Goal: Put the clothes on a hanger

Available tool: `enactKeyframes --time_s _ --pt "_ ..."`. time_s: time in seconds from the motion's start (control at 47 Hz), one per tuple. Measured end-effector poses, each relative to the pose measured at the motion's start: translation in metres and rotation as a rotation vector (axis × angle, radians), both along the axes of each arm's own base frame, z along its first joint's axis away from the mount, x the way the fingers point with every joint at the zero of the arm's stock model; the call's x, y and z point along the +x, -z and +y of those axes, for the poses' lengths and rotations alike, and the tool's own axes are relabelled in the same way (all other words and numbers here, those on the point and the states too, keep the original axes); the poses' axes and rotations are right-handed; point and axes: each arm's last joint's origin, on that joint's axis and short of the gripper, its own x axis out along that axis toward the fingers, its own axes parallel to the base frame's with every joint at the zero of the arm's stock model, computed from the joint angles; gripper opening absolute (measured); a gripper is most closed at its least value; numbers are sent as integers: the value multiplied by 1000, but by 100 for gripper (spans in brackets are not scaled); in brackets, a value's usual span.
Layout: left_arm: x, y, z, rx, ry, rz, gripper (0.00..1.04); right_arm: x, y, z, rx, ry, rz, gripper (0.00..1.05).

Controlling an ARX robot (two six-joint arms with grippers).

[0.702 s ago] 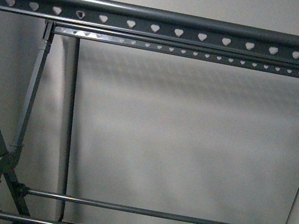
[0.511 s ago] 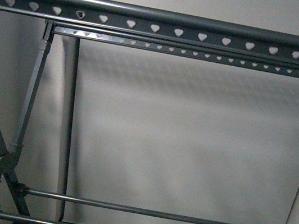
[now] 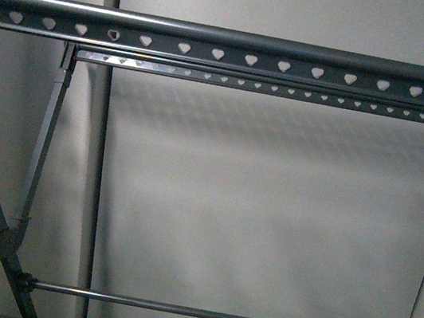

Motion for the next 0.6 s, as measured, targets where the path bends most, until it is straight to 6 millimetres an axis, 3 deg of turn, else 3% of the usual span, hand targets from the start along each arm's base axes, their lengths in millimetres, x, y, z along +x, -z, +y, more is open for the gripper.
enactKeyframes --time_s 0.362,0.447,0.511,0.596 --pt "0 0 0 0 0 0 98 0 0 0 0 0 0 97" --pt "3 2 3 56 67 50 98 0 0 0 0 0 0 97" --pt "12 -6 9 69 26 62 98 0 0 0 0 -2 0 97" --pt "37 -41 29 7 -151 82 98 0 0 0 0 0 0 97"
